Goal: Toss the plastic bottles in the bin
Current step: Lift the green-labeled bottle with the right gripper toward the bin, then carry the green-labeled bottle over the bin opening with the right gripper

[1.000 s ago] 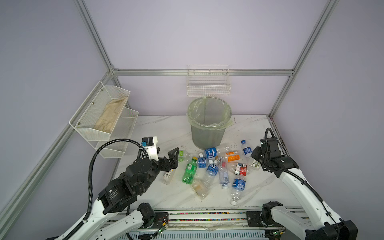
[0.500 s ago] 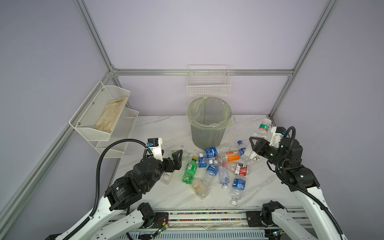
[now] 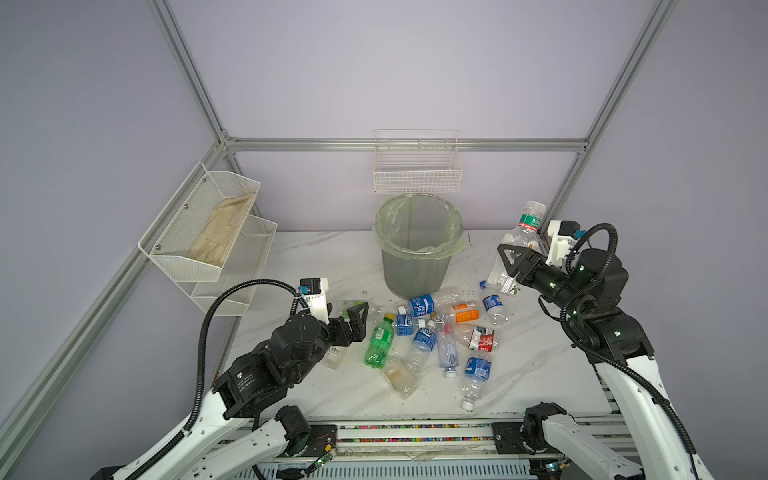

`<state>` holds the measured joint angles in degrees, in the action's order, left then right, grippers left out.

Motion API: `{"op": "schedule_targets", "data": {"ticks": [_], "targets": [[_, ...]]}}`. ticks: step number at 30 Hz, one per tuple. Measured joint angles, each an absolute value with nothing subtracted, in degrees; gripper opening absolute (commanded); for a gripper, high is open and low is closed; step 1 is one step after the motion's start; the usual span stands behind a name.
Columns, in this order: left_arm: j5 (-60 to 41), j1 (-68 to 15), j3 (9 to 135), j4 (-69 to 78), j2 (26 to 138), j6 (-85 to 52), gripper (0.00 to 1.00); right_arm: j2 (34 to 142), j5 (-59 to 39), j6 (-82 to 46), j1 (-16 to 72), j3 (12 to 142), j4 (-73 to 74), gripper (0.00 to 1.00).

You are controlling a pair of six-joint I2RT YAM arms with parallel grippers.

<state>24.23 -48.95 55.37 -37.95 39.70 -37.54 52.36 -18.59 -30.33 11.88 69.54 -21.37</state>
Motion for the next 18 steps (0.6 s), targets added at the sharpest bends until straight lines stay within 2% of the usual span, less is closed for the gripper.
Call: {"op": "schedule_targets", "data": {"ticks": [9,18], "targets": [[24.2,-48.9,55.4,-38.0,41.4,-37.6,1.00,58.2,-18.7,-29.2,13.9,76.9,-20.6,0.00],[23.9,-48.9,55.4,-38.0,43.4,-37.5,1.00,63.7,-12.6,-27.3,25.3,83.3,-20.0,0.00]]}}
